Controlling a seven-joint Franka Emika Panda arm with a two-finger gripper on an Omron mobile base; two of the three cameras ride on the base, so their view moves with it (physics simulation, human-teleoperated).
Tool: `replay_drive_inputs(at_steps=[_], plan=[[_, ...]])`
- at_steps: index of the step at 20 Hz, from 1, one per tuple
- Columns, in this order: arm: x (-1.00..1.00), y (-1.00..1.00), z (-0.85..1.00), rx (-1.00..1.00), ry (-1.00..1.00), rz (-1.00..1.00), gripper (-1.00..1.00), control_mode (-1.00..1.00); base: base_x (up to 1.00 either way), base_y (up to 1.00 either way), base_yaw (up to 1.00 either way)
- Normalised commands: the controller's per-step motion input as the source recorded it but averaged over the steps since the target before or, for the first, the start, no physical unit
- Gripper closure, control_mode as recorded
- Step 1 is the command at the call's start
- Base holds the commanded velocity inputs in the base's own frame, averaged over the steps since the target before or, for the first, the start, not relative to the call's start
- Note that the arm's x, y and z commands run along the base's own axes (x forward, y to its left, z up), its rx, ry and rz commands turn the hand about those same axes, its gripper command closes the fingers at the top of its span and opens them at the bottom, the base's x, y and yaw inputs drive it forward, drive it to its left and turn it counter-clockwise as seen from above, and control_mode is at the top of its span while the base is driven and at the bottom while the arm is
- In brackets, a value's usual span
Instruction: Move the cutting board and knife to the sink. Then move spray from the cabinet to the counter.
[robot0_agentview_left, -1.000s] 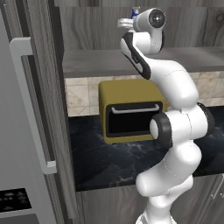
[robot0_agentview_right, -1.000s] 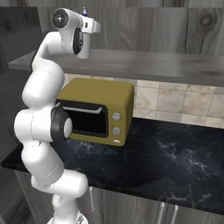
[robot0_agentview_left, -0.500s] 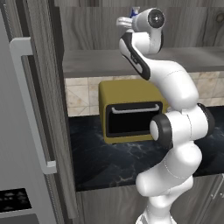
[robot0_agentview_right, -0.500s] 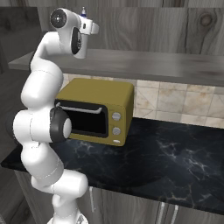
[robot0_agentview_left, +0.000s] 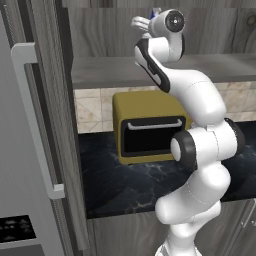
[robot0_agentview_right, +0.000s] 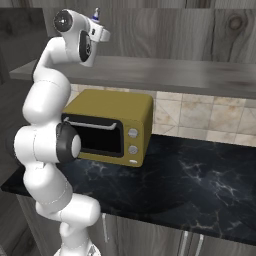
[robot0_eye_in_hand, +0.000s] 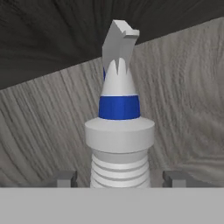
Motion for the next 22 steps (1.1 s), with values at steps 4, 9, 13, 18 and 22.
replay_drive_inputs(at_steps=[4,9,13,18,22], plan=[[-0.02,0.14,-0.08,0.13,0.02,-0.06,1.00,-1.00,0.00,0.00,0.00],[-0.16,0.08,-0.08,0.15,0.05,-0.05,1.00,-1.00,0.00,0.00,0.00],[-0.23,0.00,-0.04,0.14,0.04,-0.03,1.00,-1.00,0.00,0.00,0.00],[-0.29,0.00,-0.05,0.15,0.01,-0.01,1.00,-1.00,0.00,0.00,0.00],[-0.32,0.00,-0.05,0.16,0.00,0.00,1.00,-1.00,0.00,0.00,0.00]])
